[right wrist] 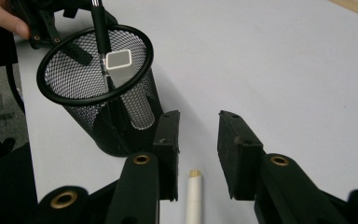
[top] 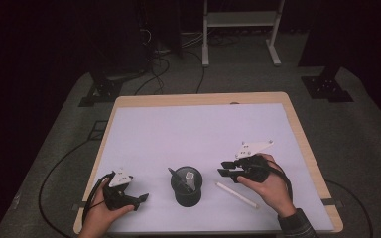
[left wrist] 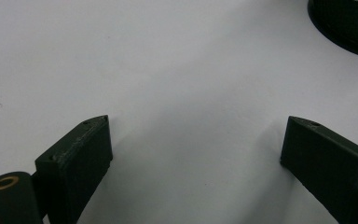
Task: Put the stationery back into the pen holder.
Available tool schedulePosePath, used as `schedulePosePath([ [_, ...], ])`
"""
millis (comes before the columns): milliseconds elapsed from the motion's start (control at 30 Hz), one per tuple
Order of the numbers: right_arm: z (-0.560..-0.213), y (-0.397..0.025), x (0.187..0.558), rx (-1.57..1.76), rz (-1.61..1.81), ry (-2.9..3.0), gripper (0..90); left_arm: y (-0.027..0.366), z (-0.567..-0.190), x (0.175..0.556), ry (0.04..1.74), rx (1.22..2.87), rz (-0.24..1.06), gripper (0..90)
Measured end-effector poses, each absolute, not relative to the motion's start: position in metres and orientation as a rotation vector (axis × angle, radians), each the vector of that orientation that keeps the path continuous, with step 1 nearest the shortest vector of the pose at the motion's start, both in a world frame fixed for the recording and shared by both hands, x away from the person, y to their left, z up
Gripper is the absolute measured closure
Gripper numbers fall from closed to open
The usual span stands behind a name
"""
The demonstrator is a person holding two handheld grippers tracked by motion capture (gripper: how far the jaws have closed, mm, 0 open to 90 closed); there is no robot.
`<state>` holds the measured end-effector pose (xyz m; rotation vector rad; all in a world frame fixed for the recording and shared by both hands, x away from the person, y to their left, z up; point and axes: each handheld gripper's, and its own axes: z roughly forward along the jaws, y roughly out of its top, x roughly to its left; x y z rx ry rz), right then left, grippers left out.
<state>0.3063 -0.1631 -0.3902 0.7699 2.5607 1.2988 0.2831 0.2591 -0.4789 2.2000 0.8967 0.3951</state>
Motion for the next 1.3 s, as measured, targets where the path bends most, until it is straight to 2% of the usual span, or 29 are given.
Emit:
schedulePosePath([
  [700, -0.408, -0.177, 0.305, 0.851, 1.144, 2.61, 67.6, 0.259, -0.479, 0.283, 0.895, 2.202, 0.396, 7.9],
  [1300, -0.424, -0.168, 0.31, 0.907, 0.926, 2.727, 67.5, 0.259, -0.479, 0.283, 0.896, 2.203, 0.395, 7.9],
])
